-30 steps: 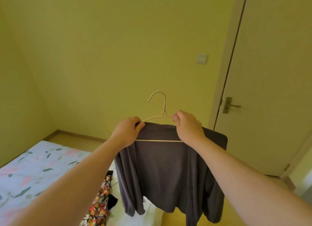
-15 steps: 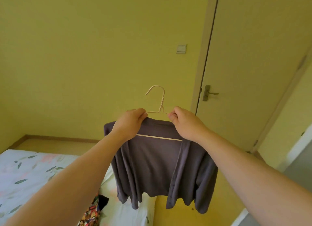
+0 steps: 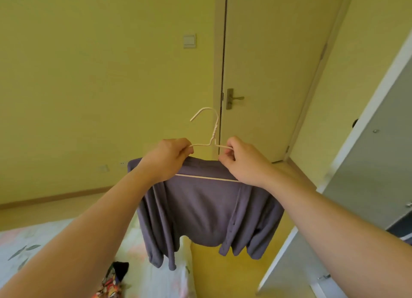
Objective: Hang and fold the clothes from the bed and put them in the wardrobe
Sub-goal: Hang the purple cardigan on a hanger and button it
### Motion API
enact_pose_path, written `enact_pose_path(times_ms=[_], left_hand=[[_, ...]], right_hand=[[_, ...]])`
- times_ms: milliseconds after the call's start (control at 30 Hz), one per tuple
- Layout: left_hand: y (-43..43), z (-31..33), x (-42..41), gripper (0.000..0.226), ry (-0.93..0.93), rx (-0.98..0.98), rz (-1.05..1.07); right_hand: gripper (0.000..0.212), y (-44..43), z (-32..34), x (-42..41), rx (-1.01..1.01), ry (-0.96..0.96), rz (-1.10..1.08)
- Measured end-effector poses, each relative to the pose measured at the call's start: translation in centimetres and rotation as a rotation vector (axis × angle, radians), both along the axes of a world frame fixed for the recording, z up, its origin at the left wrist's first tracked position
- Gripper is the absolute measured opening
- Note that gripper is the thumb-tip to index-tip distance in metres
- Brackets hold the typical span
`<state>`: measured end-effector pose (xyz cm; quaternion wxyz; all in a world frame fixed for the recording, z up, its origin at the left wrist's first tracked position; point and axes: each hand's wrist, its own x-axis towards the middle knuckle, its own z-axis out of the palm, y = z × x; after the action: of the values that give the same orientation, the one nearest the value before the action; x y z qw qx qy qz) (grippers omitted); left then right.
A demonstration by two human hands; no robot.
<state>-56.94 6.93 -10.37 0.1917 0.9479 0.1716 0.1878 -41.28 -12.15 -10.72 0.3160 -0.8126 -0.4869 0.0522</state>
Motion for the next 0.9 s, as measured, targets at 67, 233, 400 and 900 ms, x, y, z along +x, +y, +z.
enact_pose_path(times_ms=[67,233,400,900], left_hand=[[-0.8,0.3,-0.3,0.020,-0.018,0.046,-0.025],[-4.1,1.8,-1.4,0.017,-0.133,0.094,-0.148],[-8.7,3.7,-2.1,0.019,-0.106,0.081,-0.205],[-26.6,6.5,2.6,0.022,-0.065,0.080,-0.465]], right_hand=[[0.027,-1.4,0.4,-1.2,0.024,-0.007,-0.041],[0.021,-5.9,1.9,-3.2,-0.001,-0.066,-0.063],[0.028,-12.0,3.6,-3.8,-0.113,-0.077,-0.001],[0.040,-31.4,5.7,-6.6,0.112,-0.144,-0.441]])
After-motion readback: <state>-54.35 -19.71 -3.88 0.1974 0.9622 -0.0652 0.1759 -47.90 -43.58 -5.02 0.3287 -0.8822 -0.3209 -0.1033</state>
